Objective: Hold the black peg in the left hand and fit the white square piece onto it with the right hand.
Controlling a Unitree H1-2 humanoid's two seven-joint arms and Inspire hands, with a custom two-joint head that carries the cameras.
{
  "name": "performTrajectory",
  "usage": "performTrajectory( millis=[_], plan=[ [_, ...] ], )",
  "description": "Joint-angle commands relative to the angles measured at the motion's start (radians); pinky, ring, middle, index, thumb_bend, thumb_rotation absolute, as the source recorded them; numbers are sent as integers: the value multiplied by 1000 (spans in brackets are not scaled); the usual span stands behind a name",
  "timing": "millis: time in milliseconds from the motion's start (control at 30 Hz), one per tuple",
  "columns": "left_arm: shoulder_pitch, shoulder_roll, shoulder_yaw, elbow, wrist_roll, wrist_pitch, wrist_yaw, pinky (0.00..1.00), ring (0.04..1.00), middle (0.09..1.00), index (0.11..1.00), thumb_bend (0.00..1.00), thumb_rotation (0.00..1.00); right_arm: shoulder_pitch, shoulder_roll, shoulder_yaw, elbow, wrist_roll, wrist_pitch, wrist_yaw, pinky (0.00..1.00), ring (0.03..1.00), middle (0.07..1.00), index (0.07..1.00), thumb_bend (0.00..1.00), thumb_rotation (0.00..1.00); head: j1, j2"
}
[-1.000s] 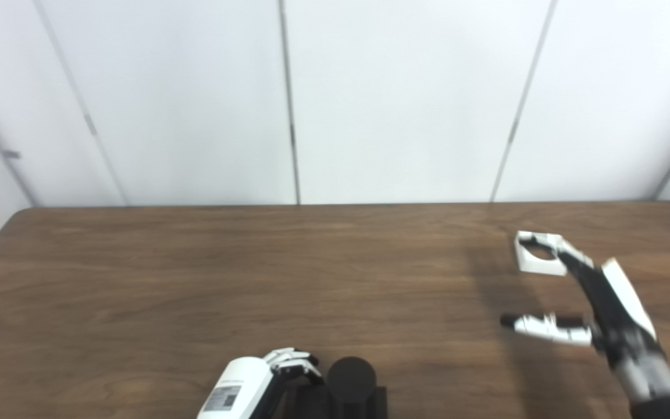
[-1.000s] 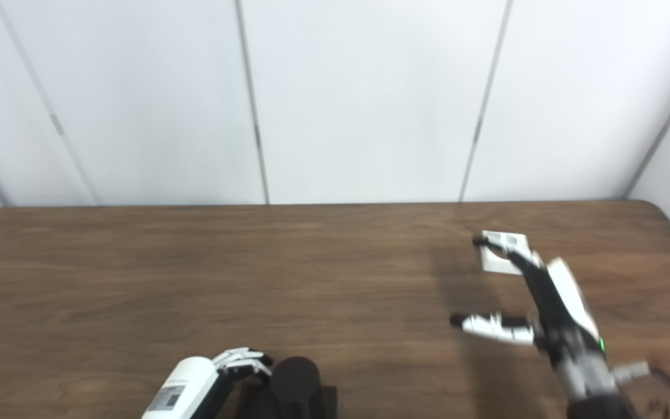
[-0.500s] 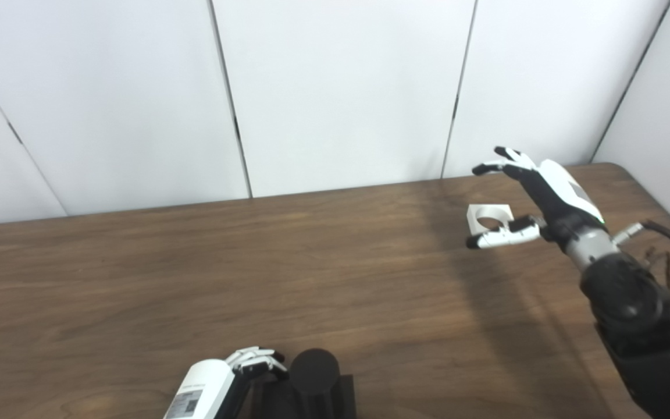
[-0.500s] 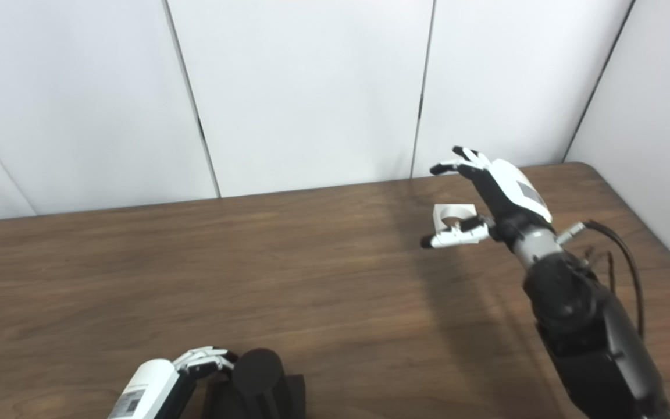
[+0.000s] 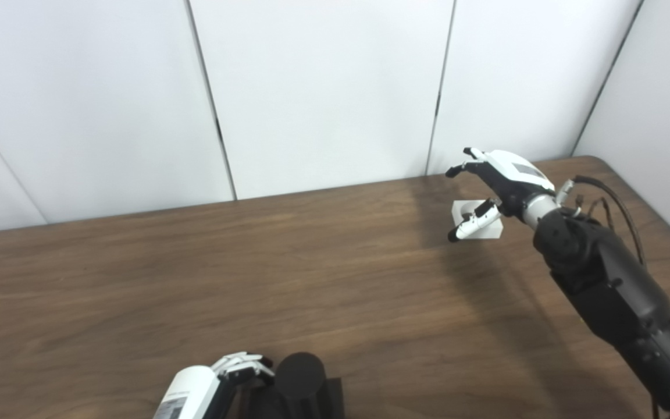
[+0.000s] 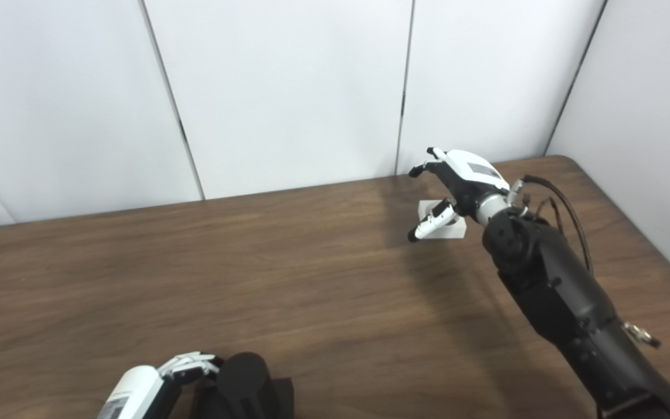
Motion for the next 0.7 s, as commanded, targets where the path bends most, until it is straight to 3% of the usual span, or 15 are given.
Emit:
performTrajectory(
  millis=[0,333,667],
  plan=[
    [1,20,9,11,8,26,-37,725,819,764,487,508,38,-69,-34,12,4,-29,-4,16,999,1000,999,815,957,227,-1,6],
    [-9,19,25,-9,5,31,-66,719,816,765,488,507,39,-147,-50,96,115,-91,-11,70,1000,1000,996,820,1000,210,-9,52],
    [-16,14,34,-12,6,27,-74,707,808,757,487,508,40,-169,-57,112,174,-100,-21,83,1000,1000,993,829,1000,211,-5,66]
  ],
)
